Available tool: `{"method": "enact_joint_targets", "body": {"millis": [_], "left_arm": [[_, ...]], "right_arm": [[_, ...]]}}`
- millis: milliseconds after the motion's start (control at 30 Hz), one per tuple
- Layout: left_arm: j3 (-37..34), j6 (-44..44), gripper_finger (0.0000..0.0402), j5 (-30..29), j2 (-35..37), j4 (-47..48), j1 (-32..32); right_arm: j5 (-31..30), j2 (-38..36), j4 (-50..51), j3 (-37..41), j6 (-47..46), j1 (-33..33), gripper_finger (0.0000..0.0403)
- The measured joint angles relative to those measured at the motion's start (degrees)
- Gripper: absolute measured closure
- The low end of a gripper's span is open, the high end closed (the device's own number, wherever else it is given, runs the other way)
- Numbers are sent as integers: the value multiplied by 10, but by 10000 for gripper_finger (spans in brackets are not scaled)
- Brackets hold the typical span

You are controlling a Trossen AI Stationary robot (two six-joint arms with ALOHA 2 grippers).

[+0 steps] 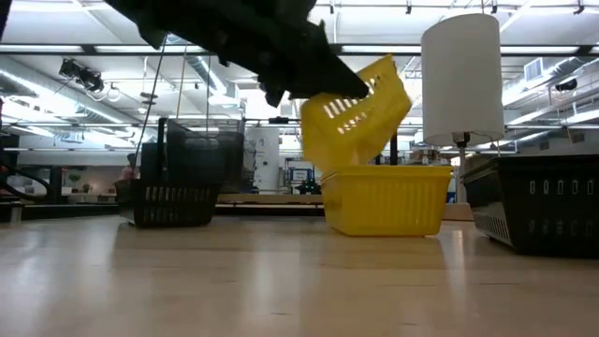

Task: Stack baskets on shelf by color
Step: Stack the bottom yellow bin on top of the top yellow bin, then put the stacked yellow bins on the shelf

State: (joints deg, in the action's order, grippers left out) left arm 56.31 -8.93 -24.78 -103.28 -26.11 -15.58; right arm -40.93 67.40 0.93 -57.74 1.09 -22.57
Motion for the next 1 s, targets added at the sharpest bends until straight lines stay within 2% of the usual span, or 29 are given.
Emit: {"method": "enact_joint_targets", "body": {"millis": [167,467,633,733,1000], "left_arm": [[0,24,388,25,-6,4,-4],[0,25,388,26,-5,93,-5],[0,21,383,46,-5,108,-5],[0,21,360,49,-5,108,-5],[6,18,262,57,10,105,-3]], "right_arm": [[0,0,5,0,-11,0,208],[20,0,10,0,-14,0,208],[20,0,9,0,-14,0,208],[20,0,10,0,-15,0,208],[20,0,14,0,-21,0,208]]}}
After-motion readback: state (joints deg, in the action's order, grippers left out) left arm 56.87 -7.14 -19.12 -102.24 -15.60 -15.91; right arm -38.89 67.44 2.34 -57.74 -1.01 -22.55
